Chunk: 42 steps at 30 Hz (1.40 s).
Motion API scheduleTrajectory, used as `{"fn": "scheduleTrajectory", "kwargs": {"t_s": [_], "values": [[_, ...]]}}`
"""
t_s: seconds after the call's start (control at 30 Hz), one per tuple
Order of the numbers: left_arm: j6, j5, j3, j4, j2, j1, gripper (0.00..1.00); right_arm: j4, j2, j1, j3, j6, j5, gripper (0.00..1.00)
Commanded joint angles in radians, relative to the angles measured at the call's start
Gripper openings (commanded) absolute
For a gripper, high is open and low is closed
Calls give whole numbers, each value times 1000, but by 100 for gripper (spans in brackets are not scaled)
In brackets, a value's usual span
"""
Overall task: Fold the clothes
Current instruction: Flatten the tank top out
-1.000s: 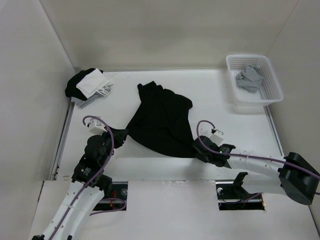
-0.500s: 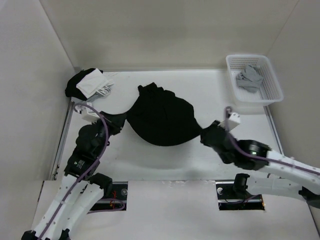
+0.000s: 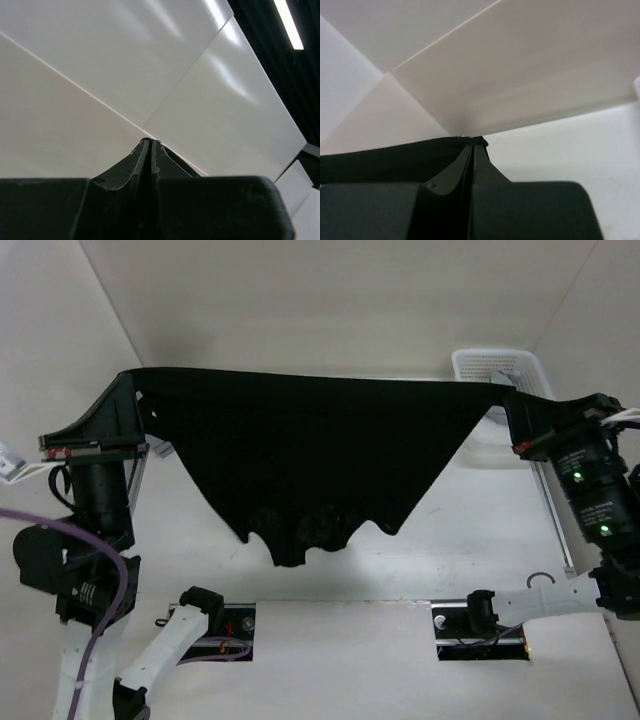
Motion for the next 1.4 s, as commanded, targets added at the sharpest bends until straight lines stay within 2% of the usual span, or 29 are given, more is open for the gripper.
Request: {"fn": "scheduleTrajectory", "kwargs": {"t_s": [0.0,0.1,0.2,0.3,0.4,0.5,0.67,0.77,0.9,0.97,1.03,1.13,1.27,1.37], "values": [[70,-34,3,42,135,18,1,433,78,-118,-83,-456,-93,1],[56,-33,-54,44,254,48,1,398,124,-266,-129,-394,-232,1],[-7,-22,-115,61,365,82,1,205,196,-506,-117,-187,-409,0],[-58,-10,-142,102,477,134,1,43,304,-828,-66,96,-738,0],[-68,4,-76,111,576,163,0,1,468,-1069,44,264,-1023,0],[-64,12,27,111,642,166,0,-28,611,-1160,199,301,-1104,1],[-39,27,174,108,676,162,0,-142,783,-1203,526,310,-1152,1],[-26,35,187,111,645,162,0,-196,829,-1208,670,306,-1165,2],[-24,41,171,112,591,163,0,-225,825,-1210,733,303,-1187,3],[-10,42,147,115,559,160,0,-232,781,-1207,680,303,-1196,3],[-1,38,109,116,526,159,0,-208,707,-1205,551,303,-1198,3],[-1,33,-38,124,435,156,0,-92,523,-1204,199,300,-1182,3],[-35,22,-359,125,256,136,1,51,255,-1167,-301,318,-1182,3],[-70,4,-587,73,78,125,1,106,103,-1093,-600,358,-1162,3]]}}
